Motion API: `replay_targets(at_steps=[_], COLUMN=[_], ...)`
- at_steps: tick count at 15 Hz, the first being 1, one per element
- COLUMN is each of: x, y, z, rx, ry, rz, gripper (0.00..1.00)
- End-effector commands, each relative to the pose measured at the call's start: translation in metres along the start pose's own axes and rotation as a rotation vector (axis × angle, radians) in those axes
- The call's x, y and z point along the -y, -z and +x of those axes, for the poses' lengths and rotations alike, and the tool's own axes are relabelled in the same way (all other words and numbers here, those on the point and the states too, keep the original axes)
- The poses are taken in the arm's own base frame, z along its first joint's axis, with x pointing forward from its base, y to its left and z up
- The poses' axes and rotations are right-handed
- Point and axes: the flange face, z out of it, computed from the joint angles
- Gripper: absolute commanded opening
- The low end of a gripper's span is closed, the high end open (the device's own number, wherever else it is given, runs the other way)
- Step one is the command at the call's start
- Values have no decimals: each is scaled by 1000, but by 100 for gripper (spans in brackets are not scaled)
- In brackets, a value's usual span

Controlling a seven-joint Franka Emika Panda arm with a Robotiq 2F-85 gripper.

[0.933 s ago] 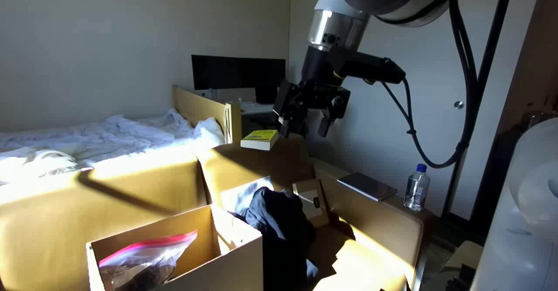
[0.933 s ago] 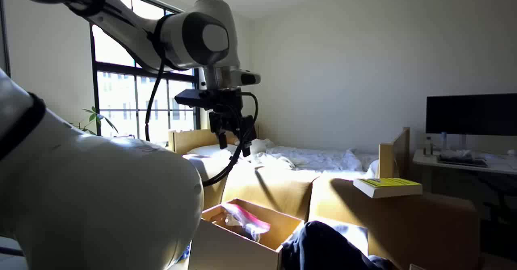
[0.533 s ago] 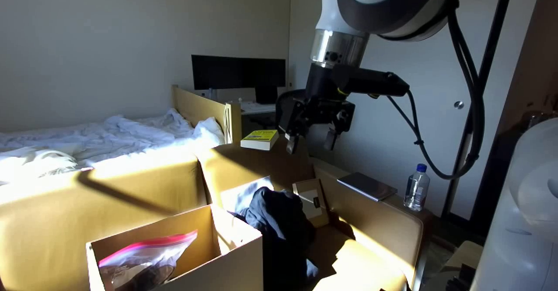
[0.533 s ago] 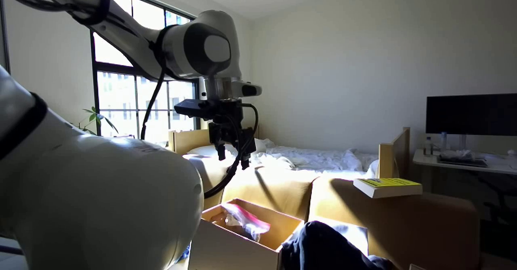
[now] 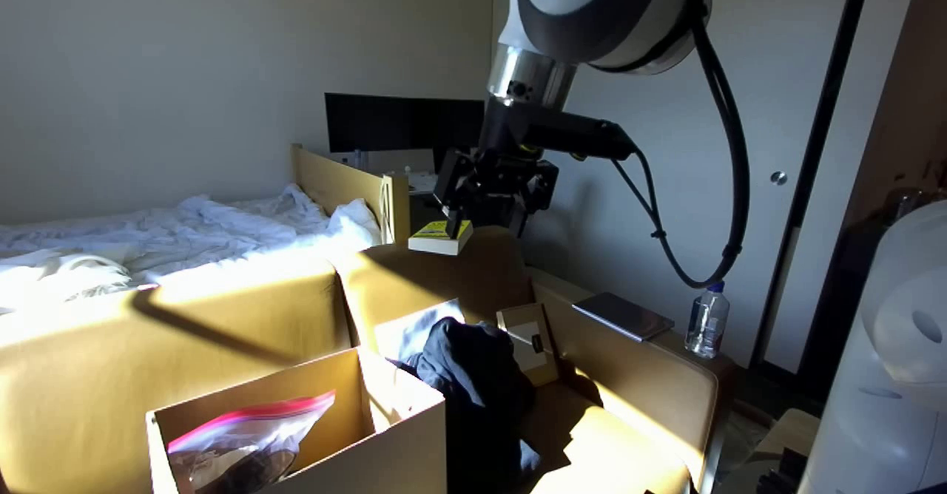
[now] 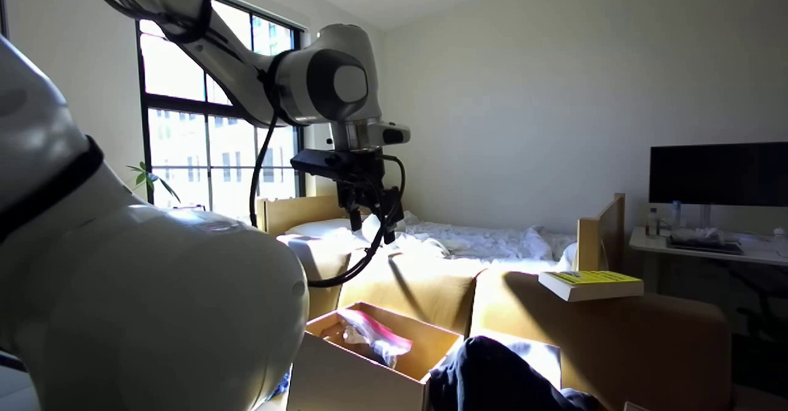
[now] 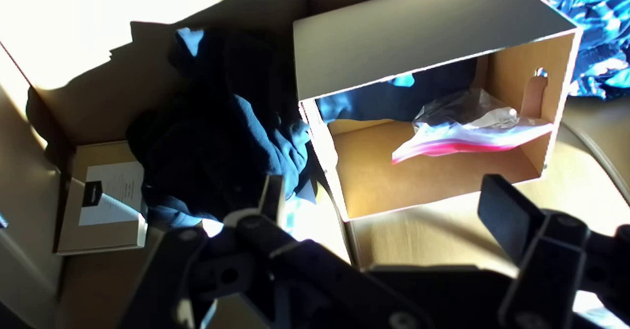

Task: Pick up the cloth from the sofa and put it in the box

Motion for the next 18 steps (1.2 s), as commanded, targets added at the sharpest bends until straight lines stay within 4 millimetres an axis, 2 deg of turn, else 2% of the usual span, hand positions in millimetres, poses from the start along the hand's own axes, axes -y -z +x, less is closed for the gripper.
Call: replay_targets(at_steps=[1, 5, 7, 8, 9, 10, 15, 16, 18], x=[1, -36, -61, -49, -57, -60, -47, -44, -41], y=[-45, -90, -113, -88, -98, -103, -91, -96, -108], z=[53, 121, 158, 123, 134, 137, 132, 134, 157], rx=[-1, -29, -12, -23, -11, -4, -21, -50, -64], ry=[-120, -350, -464, -372, -392, -397, -370, -386, -404], rz=[-9, -23, -27, -22, -26, -26, -16, -9, -6], gripper=[100, 100, 100, 100, 100, 100, 100, 100, 100])
